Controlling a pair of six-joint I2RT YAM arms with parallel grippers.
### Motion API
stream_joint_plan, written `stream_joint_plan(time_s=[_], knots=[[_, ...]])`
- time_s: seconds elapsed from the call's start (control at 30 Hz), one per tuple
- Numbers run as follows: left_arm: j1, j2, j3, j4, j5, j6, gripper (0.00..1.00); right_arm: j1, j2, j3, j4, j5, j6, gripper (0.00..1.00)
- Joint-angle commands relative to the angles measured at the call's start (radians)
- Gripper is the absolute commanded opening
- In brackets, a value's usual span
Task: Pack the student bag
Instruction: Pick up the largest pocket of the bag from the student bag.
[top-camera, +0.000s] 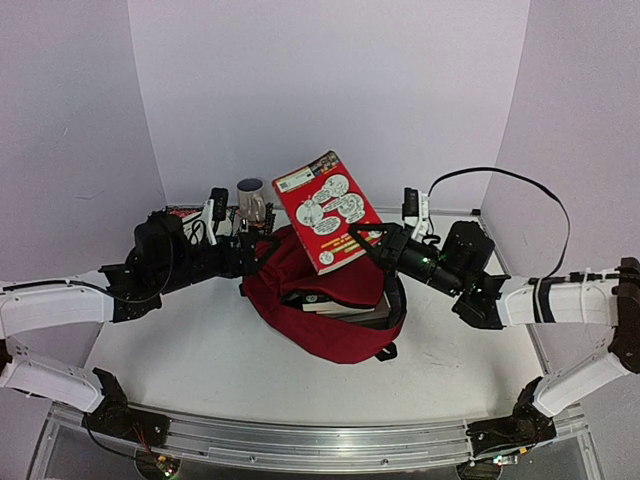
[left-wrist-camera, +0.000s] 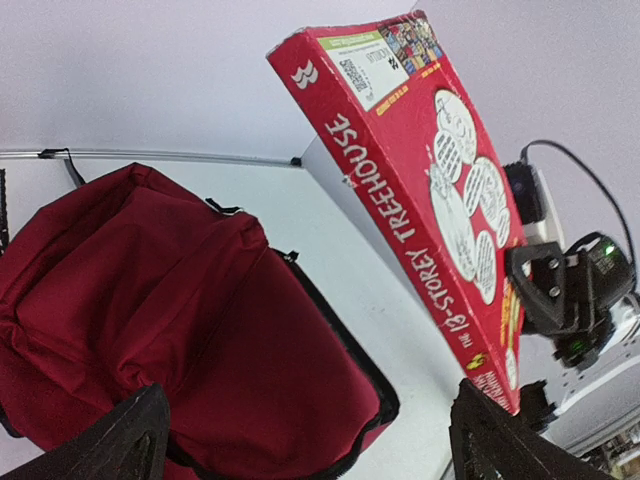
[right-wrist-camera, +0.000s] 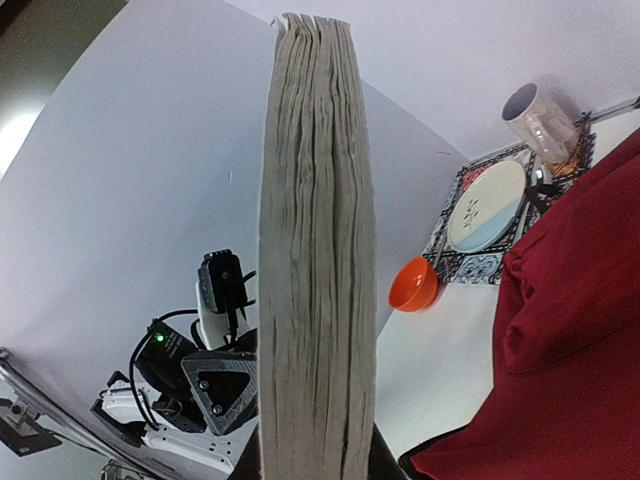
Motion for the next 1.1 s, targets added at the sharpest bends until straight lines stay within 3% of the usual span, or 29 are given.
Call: stream_joint_plan(time_s=[0.0,0.23,0.47,0.83,0.97,1.07], knots=[[-0.013,0.056,0.150,-0.234,-0.008,0.226,1.00,-0.018,-0.147,-0.031,-0.024,0.076,-0.013,0.00],[-0.147,0.111,0.233,-0.385,-0.218,0.413,0.99,-0.030,-0.298,-0.064,-0.292,0.155,-0.031,0.00],[-0.257,0.217,0.323,-0.476,-0.345,0.537,0.99,-0.032,-0.405,-0.095,-0.416,0.186,-0.030,0.00],[-0.370,0.397,0.450,-0.552,-0.572,0.741,0.99,-0.032,-0.532,-0.139,-0.515,0.233,-0.032,0.00],[-0.410,0.497,0.510,-0.555,-0.764,0.791,0.99,-0.033,-0.548,-0.139,-0.528,0.238,-0.039,0.00],[-0.416,0.542,0.557,-0.552,-0.832,0.798,0.98,-0.033,-0.557,-0.140,-0.533,0.238,-0.042,0.00]])
